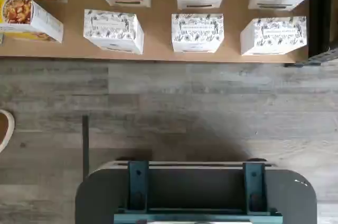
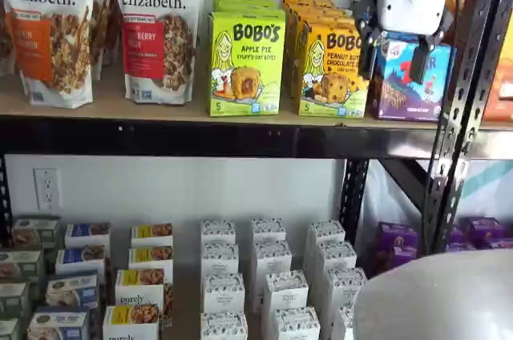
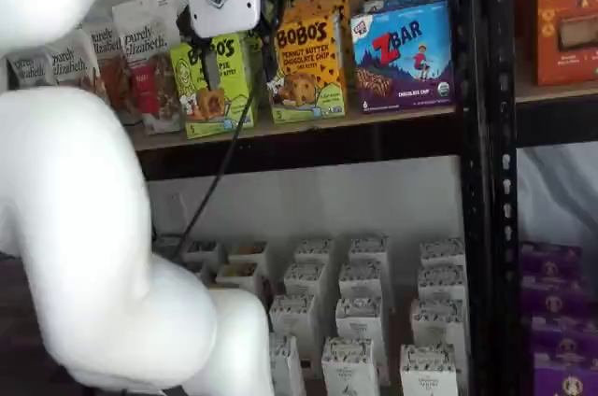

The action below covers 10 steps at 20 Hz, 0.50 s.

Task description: Pick up the orange box on the top shelf, the fifth box from the left

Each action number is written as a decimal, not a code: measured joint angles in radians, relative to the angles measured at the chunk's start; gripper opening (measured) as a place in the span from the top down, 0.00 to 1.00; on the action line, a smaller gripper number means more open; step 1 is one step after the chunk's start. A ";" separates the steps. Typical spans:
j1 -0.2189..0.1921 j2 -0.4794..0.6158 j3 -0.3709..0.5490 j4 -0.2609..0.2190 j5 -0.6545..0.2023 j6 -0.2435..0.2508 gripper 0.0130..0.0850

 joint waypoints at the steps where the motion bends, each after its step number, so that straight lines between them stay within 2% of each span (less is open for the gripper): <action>1: -0.003 0.009 -0.009 0.004 0.016 -0.001 0.00; 3: -0.016 0.039 -0.037 0.022 0.068 -0.005 0.00; 10: -0.017 0.037 -0.037 0.021 0.059 -0.007 0.00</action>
